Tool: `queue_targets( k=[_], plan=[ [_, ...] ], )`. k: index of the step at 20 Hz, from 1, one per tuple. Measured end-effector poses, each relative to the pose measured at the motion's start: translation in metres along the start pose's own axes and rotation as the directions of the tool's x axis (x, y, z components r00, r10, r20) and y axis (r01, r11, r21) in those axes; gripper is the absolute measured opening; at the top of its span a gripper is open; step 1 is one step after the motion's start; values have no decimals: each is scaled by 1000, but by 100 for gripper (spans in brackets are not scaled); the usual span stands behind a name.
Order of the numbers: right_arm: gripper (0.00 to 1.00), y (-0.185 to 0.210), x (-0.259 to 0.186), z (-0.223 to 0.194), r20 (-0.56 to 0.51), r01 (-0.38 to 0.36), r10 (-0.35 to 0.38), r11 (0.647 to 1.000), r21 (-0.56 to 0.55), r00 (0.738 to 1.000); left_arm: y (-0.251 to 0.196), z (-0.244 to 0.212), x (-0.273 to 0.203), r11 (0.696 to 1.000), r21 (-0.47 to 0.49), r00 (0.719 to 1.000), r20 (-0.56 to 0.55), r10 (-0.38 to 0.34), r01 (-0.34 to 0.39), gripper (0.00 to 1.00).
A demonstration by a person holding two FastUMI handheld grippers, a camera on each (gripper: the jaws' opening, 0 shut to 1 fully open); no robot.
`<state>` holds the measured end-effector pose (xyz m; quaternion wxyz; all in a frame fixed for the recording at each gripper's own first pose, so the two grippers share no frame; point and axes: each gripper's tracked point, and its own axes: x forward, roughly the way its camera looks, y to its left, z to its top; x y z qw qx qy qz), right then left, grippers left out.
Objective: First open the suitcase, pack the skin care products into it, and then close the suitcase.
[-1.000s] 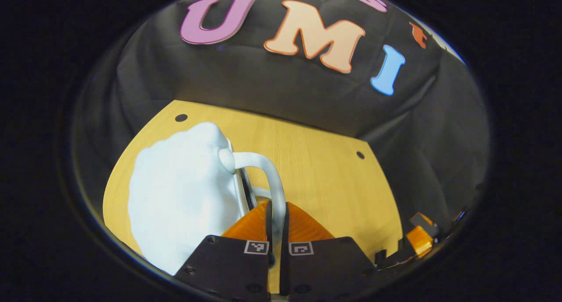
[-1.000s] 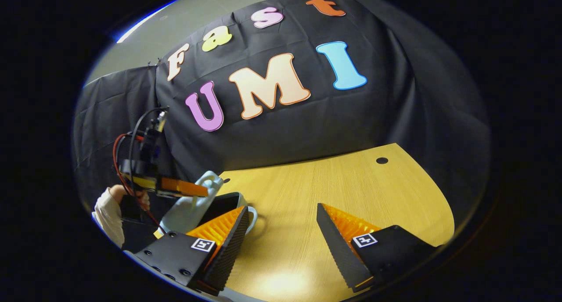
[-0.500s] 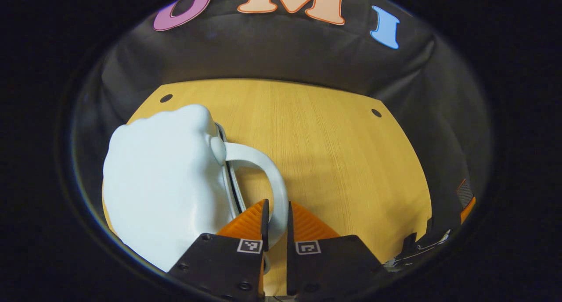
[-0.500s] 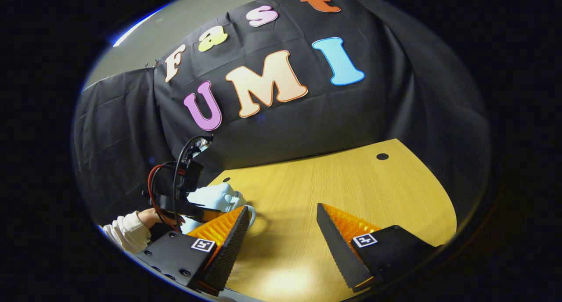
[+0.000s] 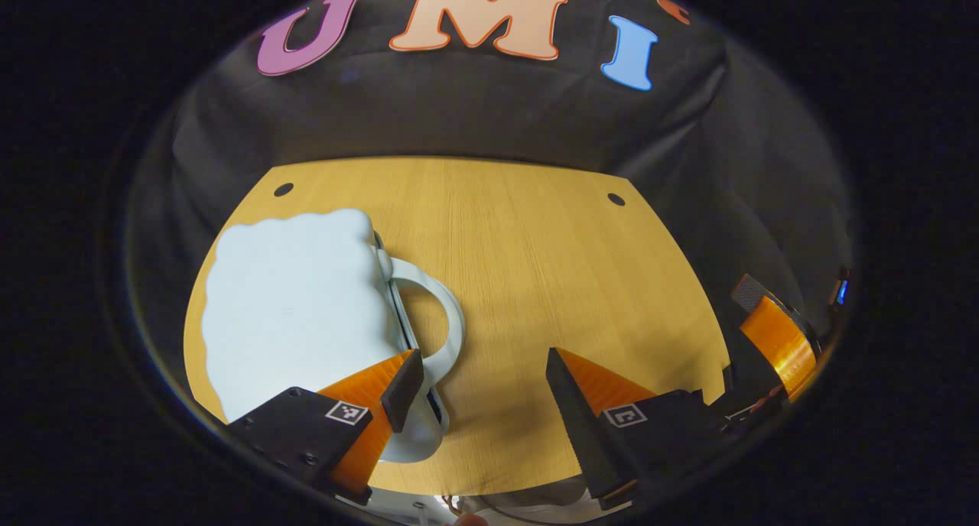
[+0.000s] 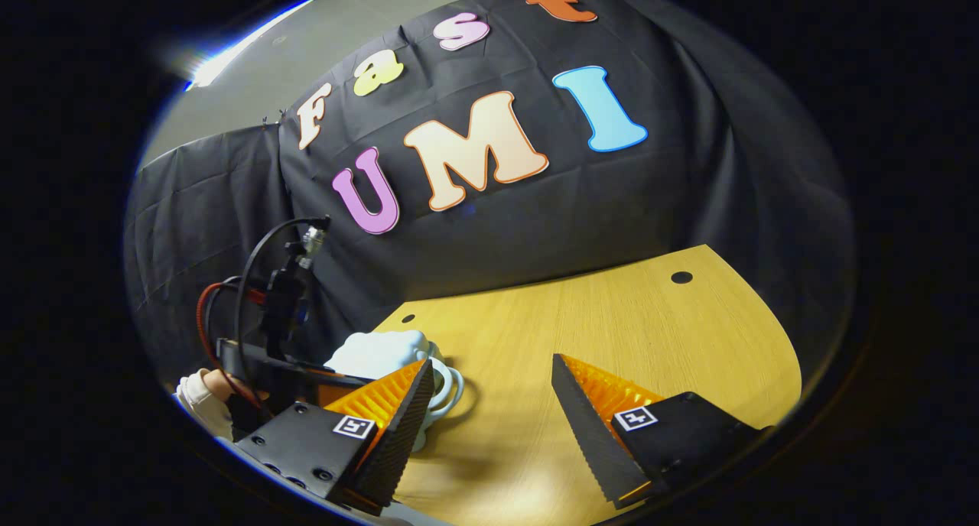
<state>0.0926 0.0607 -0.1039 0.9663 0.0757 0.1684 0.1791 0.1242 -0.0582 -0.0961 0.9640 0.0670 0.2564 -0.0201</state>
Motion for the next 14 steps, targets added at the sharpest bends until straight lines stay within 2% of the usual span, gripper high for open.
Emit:
queue_targets(
  k=[3,5,7,9,12,14],
  plan=[
    [97,10,-1,9,22,-31,31,999,12,999,-4,3,-34,995,97,1000,21,10,-12,96],
    [97,17,-4,12,35,-41,41,999,8,999,4,5,-56,977,203,998,41,51,-58,96],
    [97,25,-5,12,38,-43,43,999,-8,998,1,29,-84,959,263,991,116,74,-102,96],
    [97,38,-8,17,52,-43,44,999,-18,998,-2,44,-101,966,238,977,207,49,-99,96],
    [97,62,-13,33,118,-30,33,999,-24,992,15,67,-112,985,155,925,379,14,-79,96],
    [97,77,-15,42,159,-11,14,1000,-20,987,24,76,-127,992,115,897,443,1,-58,96]
  ],
)
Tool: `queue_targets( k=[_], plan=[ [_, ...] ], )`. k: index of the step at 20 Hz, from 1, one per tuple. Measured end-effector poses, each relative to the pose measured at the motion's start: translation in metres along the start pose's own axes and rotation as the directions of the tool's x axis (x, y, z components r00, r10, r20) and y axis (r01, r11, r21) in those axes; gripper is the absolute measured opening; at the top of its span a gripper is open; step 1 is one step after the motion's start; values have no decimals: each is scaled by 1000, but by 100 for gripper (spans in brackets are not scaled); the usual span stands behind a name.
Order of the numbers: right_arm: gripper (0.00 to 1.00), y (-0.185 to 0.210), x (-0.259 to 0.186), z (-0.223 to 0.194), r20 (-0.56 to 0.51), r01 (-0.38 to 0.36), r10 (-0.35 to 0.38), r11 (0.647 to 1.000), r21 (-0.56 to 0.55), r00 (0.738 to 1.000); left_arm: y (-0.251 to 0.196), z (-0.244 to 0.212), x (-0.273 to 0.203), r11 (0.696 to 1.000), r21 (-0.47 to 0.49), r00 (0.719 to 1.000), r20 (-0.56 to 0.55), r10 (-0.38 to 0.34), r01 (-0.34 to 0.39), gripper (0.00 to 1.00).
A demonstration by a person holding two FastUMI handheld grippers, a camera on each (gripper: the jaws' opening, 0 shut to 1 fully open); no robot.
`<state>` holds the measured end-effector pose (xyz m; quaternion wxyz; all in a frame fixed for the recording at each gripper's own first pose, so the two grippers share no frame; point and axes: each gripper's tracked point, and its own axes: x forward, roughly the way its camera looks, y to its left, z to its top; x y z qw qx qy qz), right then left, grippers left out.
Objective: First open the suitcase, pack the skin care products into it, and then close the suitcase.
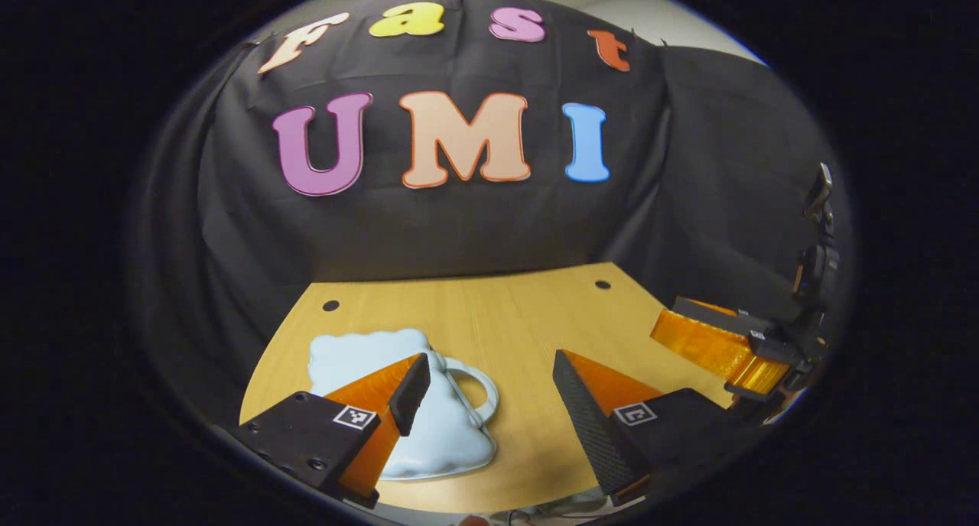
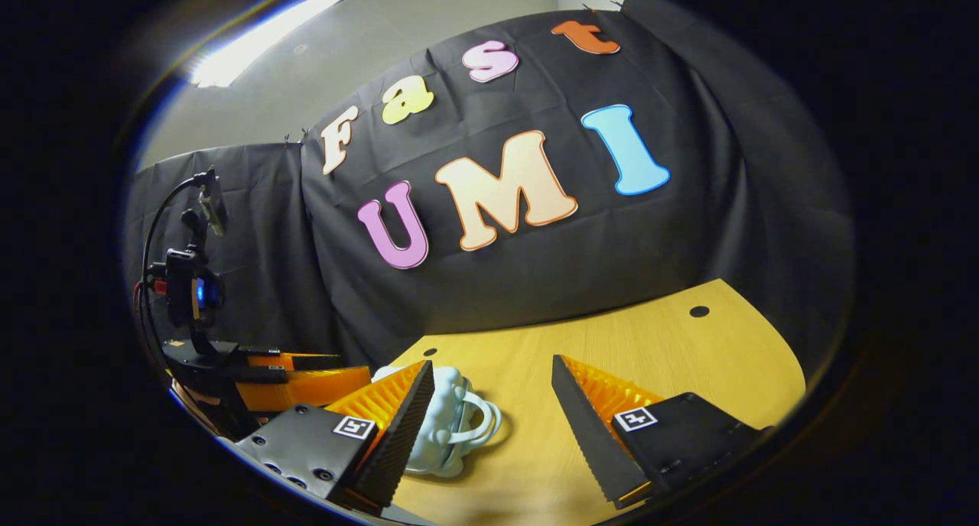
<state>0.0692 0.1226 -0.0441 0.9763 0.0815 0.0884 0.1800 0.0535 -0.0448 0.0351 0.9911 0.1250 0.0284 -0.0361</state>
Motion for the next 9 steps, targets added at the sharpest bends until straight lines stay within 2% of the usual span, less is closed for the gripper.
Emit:
queue_targets(
  k=[4,9],
  plan=[
    [97,20,-1,14,85,42,-41,999,-11,996,27,17,-5,1000,-26,993,115,-7,10,97],
    [97,25,-2,15,118,108,-105,994,-15,987,44,-2,7,997,-40,995,81,-64,68,95]
  ],
)
